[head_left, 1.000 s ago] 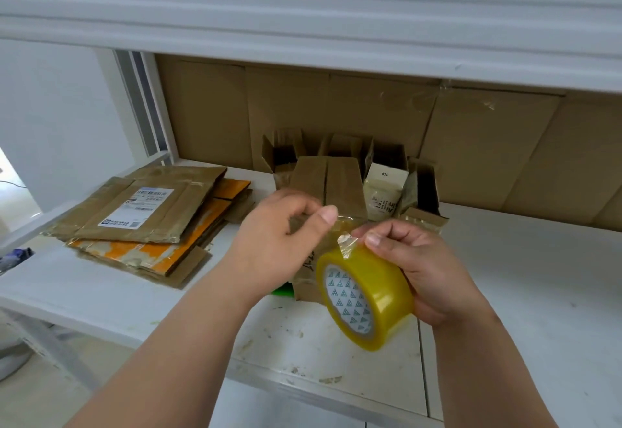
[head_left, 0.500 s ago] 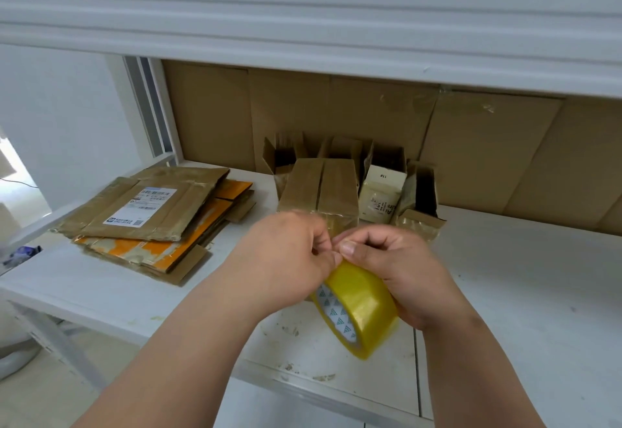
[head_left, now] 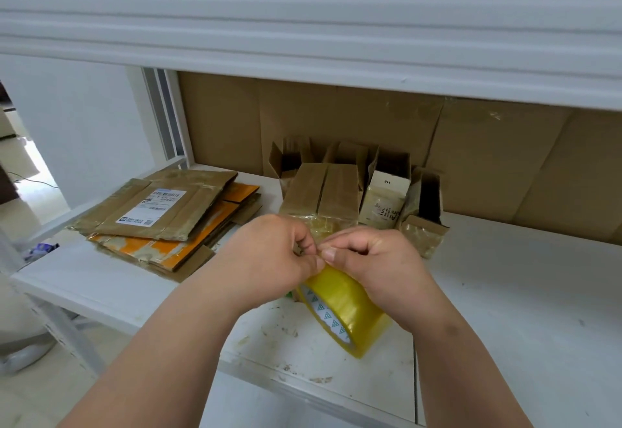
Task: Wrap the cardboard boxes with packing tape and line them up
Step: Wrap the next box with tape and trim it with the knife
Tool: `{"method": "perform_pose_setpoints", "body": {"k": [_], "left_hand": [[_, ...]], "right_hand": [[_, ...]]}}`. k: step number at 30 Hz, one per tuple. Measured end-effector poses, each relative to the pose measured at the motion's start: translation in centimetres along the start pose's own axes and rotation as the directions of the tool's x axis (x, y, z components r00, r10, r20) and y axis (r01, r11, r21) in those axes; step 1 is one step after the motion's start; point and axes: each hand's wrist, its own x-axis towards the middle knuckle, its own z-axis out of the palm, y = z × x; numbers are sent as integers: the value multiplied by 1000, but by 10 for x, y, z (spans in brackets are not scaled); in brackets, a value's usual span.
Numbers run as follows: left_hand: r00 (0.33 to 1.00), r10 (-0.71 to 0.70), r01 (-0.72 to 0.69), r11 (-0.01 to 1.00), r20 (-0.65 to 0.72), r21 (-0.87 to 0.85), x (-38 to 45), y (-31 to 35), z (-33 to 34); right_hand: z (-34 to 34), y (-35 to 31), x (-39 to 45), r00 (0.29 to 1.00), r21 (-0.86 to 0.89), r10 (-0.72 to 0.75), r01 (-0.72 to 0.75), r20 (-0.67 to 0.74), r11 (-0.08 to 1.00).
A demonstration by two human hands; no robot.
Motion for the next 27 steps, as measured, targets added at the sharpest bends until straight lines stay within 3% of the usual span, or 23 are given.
{"method": "perform_pose_setpoints", "body": {"k": [5,7,11,15,18,22,27], "left_hand": [[993,-10,5,999,-114,-47,-3,-1,-1],[985,-27,16,998,-170,-64,-3,0,-5],[950,-119,71,983,-290,-170,-3,-2,-15],[881,-220,87,946,-420,-312,0,-4,-21],[890,-251,97,921,-381,-378,2,-6,-20],[921,-294,86,792,-255,-605,6,-9,-13],[892,-358,19,638,-275,-770,8,-11,-21]], "right_hand": [[-2,-2,1,999,43,-39,40,-13,998],[-4,0,1,998,73,-43,40,51,997],[-22,16,0,958,349,-42,-62,282,935],[-31,25,-3,929,342,-87,-44,360,939],[-33,26,-1,935,372,-114,-21,337,928],[-46,19,1,945,472,-162,9,285,882],[-60,17,-2,967,395,-156,66,201,917]]}}
